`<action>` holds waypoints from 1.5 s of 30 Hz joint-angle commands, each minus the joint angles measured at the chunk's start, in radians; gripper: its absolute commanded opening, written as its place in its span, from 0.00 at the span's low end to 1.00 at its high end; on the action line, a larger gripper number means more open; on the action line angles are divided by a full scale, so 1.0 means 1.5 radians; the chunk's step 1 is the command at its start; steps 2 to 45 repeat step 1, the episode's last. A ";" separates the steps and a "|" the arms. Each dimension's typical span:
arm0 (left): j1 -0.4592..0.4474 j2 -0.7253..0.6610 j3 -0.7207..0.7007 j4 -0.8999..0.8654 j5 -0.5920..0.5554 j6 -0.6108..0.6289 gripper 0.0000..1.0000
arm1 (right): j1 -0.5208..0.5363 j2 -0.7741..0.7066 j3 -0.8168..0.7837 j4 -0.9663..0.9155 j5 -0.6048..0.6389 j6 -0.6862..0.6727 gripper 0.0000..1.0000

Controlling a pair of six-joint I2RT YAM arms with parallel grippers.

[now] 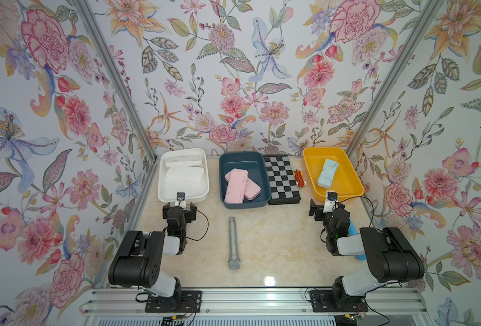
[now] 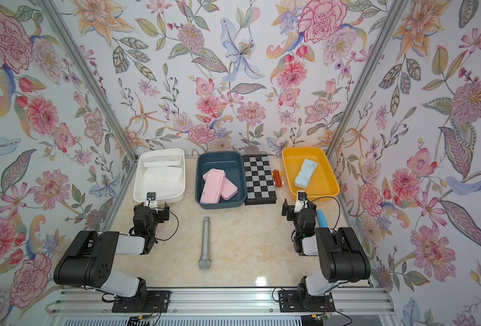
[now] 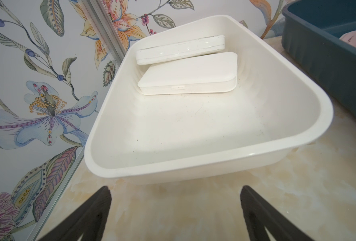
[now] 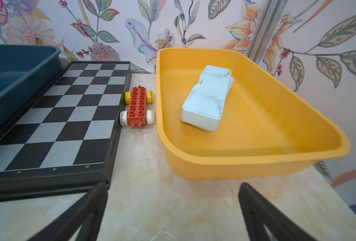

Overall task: Place the pencil cases by color into the storage box
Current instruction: Reset both arms

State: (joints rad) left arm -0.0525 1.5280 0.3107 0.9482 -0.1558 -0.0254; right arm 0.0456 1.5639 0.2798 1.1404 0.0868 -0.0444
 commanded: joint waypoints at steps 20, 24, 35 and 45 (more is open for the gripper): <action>-0.001 0.003 0.009 0.012 0.011 -0.003 0.98 | 0.001 -0.007 -0.002 0.008 0.005 -0.001 1.00; -0.001 0.003 0.009 0.012 0.011 -0.003 0.98 | 0.001 -0.007 -0.002 0.008 0.005 -0.001 1.00; -0.001 0.003 0.009 0.012 0.011 -0.003 0.98 | 0.001 -0.007 -0.002 0.008 0.005 -0.001 1.00; -0.001 0.003 0.009 0.012 0.011 -0.003 0.98 | 0.001 -0.007 -0.002 0.008 0.005 -0.001 1.00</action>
